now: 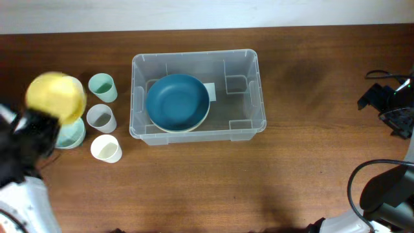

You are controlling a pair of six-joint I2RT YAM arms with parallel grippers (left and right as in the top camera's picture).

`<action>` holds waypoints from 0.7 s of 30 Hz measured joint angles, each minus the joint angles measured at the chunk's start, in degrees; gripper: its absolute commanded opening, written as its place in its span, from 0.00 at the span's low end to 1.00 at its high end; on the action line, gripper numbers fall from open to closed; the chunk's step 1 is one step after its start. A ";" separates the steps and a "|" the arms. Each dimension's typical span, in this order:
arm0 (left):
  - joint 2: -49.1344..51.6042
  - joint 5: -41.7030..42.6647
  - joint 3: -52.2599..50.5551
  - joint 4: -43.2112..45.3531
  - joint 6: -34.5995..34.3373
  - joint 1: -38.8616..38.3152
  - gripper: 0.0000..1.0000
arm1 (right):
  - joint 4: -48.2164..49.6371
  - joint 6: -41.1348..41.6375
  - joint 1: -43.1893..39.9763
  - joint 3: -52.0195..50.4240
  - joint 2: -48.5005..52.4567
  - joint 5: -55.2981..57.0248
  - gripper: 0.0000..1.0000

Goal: Pack container
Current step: 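Carry the yellow bowl into the container's right side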

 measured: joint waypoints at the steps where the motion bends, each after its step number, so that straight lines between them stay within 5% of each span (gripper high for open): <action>1: -1.14 0.42 0.15 2.01 0.02 -3.02 0.01 | 0.00 -0.04 0.00 0.00 0.00 -0.02 0.99; 11: 4.13 -12.44 0.68 26.95 0.04 -45.62 0.03 | 0.00 -0.07 0.00 -0.02 0.00 -0.02 0.99; 16: 17.92 -17.16 0.87 39.63 1.55 -57.70 0.09 | 0.02 -0.02 0.00 -0.04 0.00 0.00 0.99; 21: 29.55 -18.84 0.70 45.29 2.25 -60.76 0.10 | 0.00 -0.04 0.00 -0.04 0.00 0.00 0.98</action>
